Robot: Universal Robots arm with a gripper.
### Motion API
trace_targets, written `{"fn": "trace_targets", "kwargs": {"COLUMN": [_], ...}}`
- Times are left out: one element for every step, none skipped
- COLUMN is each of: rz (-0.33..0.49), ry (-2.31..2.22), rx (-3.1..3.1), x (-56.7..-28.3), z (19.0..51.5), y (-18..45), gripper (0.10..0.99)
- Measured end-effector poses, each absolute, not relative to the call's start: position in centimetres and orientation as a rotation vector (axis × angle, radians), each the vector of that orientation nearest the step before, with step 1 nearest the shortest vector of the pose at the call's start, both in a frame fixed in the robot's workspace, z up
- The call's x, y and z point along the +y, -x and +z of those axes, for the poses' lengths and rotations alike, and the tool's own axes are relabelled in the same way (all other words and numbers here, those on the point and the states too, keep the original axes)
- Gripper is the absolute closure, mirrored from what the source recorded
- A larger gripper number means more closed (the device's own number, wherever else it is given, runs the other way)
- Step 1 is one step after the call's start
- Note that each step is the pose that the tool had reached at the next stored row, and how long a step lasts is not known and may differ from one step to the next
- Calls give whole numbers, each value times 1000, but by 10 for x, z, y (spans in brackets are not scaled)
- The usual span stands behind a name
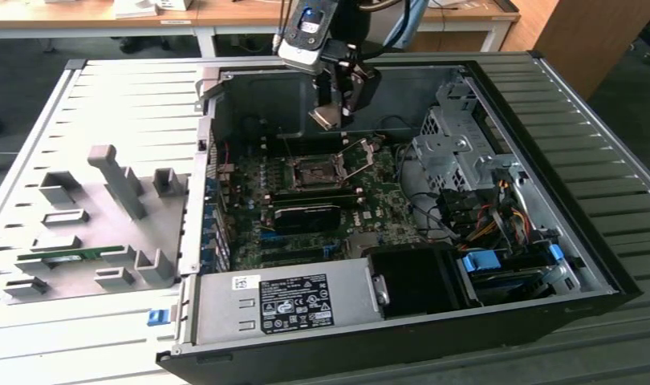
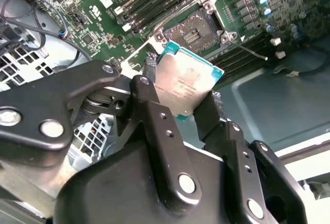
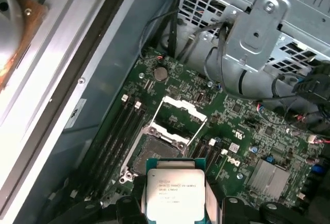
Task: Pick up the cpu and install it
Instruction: 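Place the cpu into insertion slot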
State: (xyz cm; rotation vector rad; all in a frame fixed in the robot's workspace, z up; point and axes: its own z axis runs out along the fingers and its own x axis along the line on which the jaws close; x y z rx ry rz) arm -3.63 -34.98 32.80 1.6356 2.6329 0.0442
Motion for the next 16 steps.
{"fn": "trace_targets", "kwargs": {"rz": [44,43,42,42,41,41,41,40,40,40,39,39,39,38,37,36], "ry": [-1647,-1658,-1668,-1679,-1689,-1699,-1709,-1719,-1728,-1735,-1741,-1745,-1757,-1775,-1796,-1820], "rx": [2625,2618,2612,2604,2597,2591,2584,2577,2571,2566,2563,2559,2551,2538,2523,2506], "x": [-349,-349,-349,-349,-349,-349,-348,-348,-348,-348,-348,-348,-348,-348,-348,-348], "z": [328,328,328,328,328,328,328,328,328,328,328,327,327,327,326,326], "y": [36,36,36,36,36,36,36,36,36,36,36,36,36,36,36,36], "gripper": [545,545,545,545,545,545,545,545,545,545,545,545,545,545,545,545]}}
